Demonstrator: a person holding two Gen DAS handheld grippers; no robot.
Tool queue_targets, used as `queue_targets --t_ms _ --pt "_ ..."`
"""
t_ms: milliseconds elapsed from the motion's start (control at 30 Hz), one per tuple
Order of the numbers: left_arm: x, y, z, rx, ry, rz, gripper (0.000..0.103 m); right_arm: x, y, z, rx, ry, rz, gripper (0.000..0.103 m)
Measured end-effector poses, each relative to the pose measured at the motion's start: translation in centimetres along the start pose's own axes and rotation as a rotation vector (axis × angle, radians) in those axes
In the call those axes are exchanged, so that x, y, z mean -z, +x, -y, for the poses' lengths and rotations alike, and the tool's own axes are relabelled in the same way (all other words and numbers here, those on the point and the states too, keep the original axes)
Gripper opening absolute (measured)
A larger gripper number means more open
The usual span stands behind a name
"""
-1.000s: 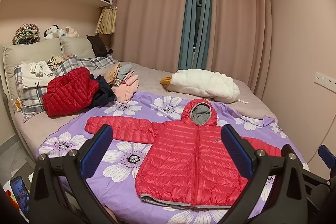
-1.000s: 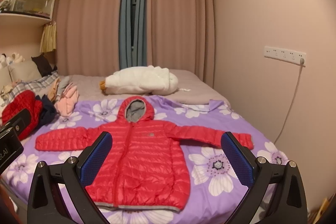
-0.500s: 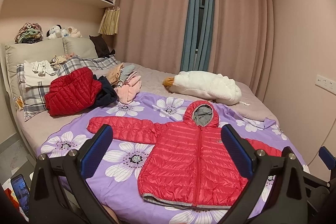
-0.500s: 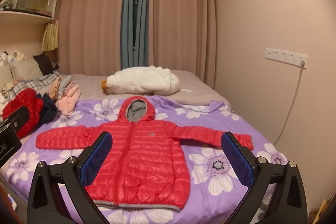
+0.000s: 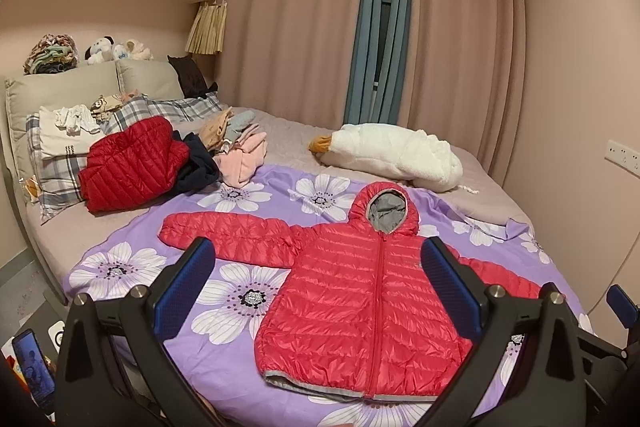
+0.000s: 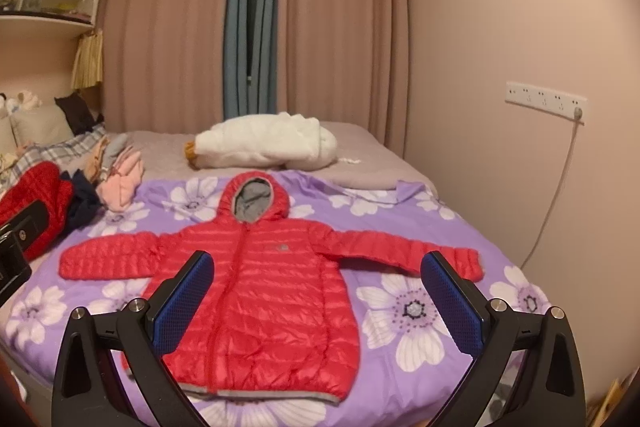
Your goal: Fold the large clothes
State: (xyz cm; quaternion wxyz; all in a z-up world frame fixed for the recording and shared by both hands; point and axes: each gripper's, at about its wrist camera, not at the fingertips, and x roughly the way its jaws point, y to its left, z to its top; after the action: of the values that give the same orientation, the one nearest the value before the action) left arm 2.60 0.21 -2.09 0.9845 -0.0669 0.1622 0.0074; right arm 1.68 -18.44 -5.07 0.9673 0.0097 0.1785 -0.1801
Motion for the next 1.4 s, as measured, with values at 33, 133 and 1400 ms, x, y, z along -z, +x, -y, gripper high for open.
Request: queue_targets --t_ms 33,133,1400 --pt "0.0 0.4 0.1 0.001 -0.001 -0.007 0.103 0.0 0.5 0.0 -0.003 0.004 -0.008 0.102" --pt "0.1 2.1 0.1 -0.012 -0.009 -0.028 0.103 0.0 1.9 0.2 0.009 0.013 -0.032 0.102" --pt "3.4 28.1 -13.7 -0.329 -0.401 -0.097 0.096 11.3 32.8 29.3 0.500 0.730 -0.413 0.050"
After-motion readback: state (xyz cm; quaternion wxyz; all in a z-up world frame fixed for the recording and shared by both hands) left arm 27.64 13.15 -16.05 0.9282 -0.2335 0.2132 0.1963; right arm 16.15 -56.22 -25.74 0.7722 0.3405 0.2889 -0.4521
